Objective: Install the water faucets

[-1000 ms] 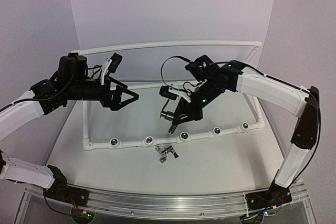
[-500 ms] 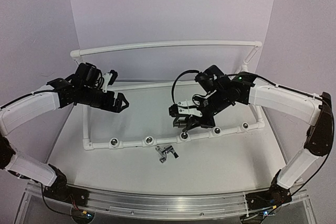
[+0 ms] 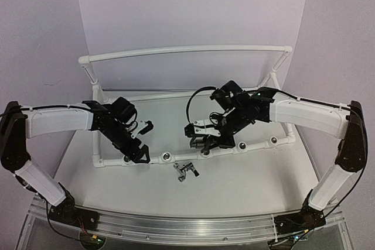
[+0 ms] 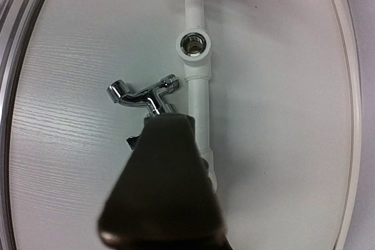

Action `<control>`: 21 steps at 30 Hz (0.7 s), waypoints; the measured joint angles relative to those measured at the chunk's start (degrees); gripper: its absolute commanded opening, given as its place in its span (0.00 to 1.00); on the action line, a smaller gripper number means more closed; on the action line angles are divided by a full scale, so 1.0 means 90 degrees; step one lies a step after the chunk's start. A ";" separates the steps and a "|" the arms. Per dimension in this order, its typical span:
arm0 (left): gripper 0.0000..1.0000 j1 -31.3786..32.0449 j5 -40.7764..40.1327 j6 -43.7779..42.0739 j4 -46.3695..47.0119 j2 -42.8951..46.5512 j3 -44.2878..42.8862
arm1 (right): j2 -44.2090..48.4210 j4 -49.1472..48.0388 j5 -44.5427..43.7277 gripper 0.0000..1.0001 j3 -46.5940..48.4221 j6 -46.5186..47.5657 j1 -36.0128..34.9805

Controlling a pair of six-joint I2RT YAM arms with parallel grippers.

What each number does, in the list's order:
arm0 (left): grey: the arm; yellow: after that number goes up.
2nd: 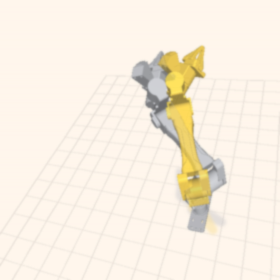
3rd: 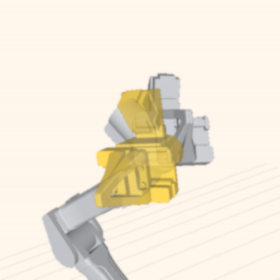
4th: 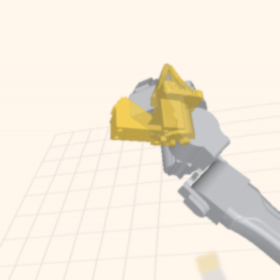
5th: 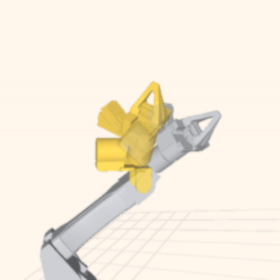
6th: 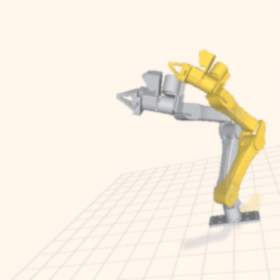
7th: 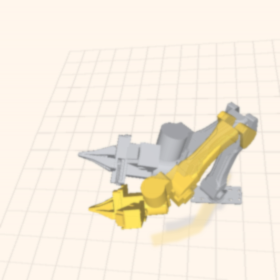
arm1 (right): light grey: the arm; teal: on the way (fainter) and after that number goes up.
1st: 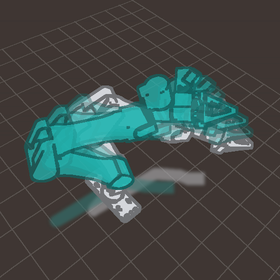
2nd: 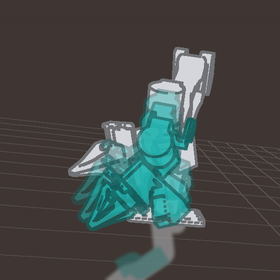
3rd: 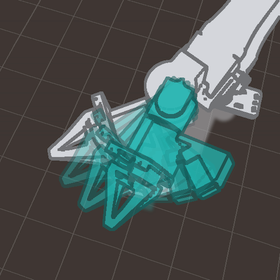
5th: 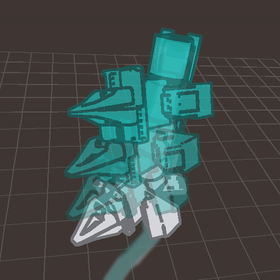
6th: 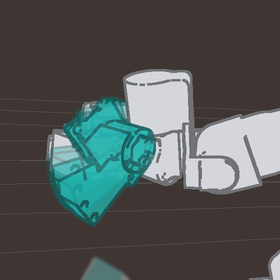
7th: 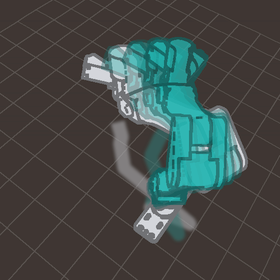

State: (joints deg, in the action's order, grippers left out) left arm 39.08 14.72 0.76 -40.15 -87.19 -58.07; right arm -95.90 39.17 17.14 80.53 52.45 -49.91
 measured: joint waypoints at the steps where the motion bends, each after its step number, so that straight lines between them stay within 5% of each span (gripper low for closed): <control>1: 0.89 0.0038 -0.0015 -0.0131 -0.0019 -0.0160 -0.0002 | 0.0000 -0.0034 -0.0006 0.00 -0.0019 -0.0025 0.0000; 21: 0.64 0.0064 -0.0210 -0.1761 -0.0096 -0.1359 -0.0553 | 0.0000 -0.0629 -0.0361 0.00 -0.0534 0.0066 -0.0008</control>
State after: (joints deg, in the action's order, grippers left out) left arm 39.66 12.83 -15.09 -41.01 -99.42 -63.05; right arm -95.90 33.51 13.89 75.72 53.04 -49.98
